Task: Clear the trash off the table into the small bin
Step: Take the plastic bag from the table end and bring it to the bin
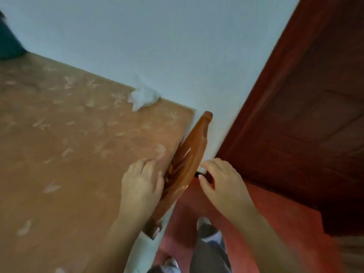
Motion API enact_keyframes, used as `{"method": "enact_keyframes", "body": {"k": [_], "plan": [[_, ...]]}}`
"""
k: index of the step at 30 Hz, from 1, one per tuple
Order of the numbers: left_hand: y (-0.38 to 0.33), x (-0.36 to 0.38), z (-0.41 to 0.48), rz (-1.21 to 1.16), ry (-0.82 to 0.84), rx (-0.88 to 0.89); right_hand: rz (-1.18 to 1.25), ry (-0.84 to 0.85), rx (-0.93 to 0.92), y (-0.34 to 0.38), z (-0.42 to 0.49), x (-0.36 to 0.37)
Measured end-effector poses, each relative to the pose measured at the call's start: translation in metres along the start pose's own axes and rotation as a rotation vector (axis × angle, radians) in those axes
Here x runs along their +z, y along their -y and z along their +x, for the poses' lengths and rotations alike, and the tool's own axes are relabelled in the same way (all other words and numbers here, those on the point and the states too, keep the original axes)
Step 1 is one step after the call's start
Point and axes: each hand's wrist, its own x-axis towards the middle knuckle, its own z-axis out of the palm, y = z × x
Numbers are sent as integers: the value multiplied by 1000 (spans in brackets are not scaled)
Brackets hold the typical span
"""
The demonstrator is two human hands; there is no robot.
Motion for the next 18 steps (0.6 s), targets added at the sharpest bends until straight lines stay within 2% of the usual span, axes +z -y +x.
{"method": "enact_keyframes", "body": {"k": [7,13,18], "plan": [[37,36,75,109,-129,-321,35,137,-273,-20,143,26],[64,76,127,170,-143,-546,52,311,-420,-38,256,58],[91,102,141,155,-158,-726,98,385,-505,-32,335,102]]}}
